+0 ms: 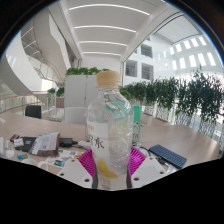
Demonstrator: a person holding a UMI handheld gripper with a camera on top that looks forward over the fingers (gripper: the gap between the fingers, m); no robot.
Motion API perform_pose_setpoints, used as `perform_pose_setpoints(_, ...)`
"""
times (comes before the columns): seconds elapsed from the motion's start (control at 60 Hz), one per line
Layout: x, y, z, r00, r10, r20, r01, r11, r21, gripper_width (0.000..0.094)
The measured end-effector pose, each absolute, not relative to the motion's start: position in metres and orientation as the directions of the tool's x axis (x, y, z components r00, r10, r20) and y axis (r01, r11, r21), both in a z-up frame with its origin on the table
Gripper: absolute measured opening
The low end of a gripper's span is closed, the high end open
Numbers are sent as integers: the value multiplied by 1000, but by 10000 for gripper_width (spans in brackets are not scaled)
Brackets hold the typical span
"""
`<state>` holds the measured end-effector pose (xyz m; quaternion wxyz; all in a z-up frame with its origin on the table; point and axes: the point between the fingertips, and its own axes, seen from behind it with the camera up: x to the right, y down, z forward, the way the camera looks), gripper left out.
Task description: Pour water
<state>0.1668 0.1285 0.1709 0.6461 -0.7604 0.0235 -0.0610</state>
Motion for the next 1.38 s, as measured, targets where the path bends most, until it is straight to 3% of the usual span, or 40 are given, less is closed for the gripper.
perform_pose_setpoints(0.05, 177, 131, 132, 993, -108, 46, 23, -208, -978, 380)
perform_pose_setpoints(0.15, 186, 131, 103, 998, -61, 8, -7, -246, -969, 396)
perform_pose_setpoints(0.183, 169, 144, 68, 998, -50, -22, -34, -238, -971, 402)
perform_pose_setpoints(0.2, 185, 132, 86, 999, -36, -26, -33, -238, -971, 403)
perform_pose_setpoints(0.25, 181, 134, 81, 1000, -1, -30, -29, -235, -972, 414)
perform_pose_setpoints(0.283, 181, 133, 73, 1000, 12, -24, -20, -251, -968, 425)
perform_pose_setpoints(0.3, 167, 142, 49, 999, 19, -28, -22, -267, -963, 437)
perform_pose_setpoints(0.333, 184, 126, 72, 999, 30, -25, -18, -226, -974, 435)
perform_pose_setpoints(0.517, 178, 130, 68, 998, 42, -40, -30, -216, -976, 474)
perform_pose_setpoints(0.633, 171, 118, 61, 997, 69, -31, -7, -322, -947, 572)
perform_pose_setpoints(0.7, 173, 95, 50, 996, 84, -42, -3, -424, -905, 749)
perform_pose_setpoints(0.75, 174, 73, 61, 995, 76, -69, -28, -442, -897, 857)
perform_pose_setpoints(0.983, 169, -50, 124, 1000, 2, -29, -25, -464, -886, 835)
perform_pose_setpoints(1.117, 138, -128, 174, 1000, -27, 1, -11, -445, -896, 836)
perform_pose_setpoints(1.383, 85, -253, 240, 997, -77, -19, -52, -449, -892, 831)
